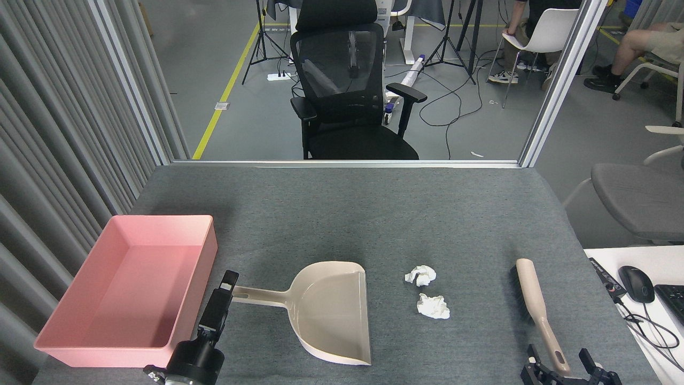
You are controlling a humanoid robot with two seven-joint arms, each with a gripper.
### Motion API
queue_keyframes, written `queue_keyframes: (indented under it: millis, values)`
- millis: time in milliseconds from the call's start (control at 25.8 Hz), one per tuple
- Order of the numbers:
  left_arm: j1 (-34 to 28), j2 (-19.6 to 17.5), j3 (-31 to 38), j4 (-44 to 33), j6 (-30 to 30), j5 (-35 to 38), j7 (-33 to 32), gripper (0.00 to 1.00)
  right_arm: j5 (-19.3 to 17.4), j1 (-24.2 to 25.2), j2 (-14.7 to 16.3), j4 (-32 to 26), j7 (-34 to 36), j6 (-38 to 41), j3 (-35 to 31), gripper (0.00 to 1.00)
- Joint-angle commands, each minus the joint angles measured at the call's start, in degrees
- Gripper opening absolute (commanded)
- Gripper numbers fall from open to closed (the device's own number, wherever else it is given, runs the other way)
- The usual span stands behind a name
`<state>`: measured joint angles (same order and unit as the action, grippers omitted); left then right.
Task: Sweep and dump garbage into bin
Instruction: 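Grasp the dustpan handle with the left gripper and the brush handle with the right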
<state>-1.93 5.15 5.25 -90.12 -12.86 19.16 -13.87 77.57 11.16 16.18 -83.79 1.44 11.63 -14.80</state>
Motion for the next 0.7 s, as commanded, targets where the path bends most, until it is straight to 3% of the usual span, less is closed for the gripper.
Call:
queue_keyframes:
  millis: [0, 116, 349, 581, 658]
  values:
    - [0.0, -0.05, 0.11, 0.47, -0.06, 0.0, -0.01, 0.99, 0.39, 0.0, 0.08, 0.21, -0.03, -0.2, 0.12, 0.9]
    - [0.0, 0.04, 0.11, 0.47, -0.15, 0.0, -0.01, 1.0, 1.97, 0.0, -0.01, 0.21, -0.03, -0.12, 0.12, 0.85]
    - [0.09, -0.05, 0.2, 0.3, -0.15, 0.09, -0.01, 1.0, 1.97, -0.09, -0.1, 1.18, -0.03, -0.12, 0.12, 0.82]
    - [0.0, -0.05, 0.28, 0.12, -0.33, 0.09, -0.01, 0.99, 1.97, -0.44, -0.01, 2.41, 0.06, -0.12, 0.21, 0.7]
    - [0.0, -0.05, 0.28, 0.12, -0.33, 0.09, -0.01, 0.99, 1.97, -0.44, -0.01, 2.41, 0.06, -0.12, 0.12, 0.71]
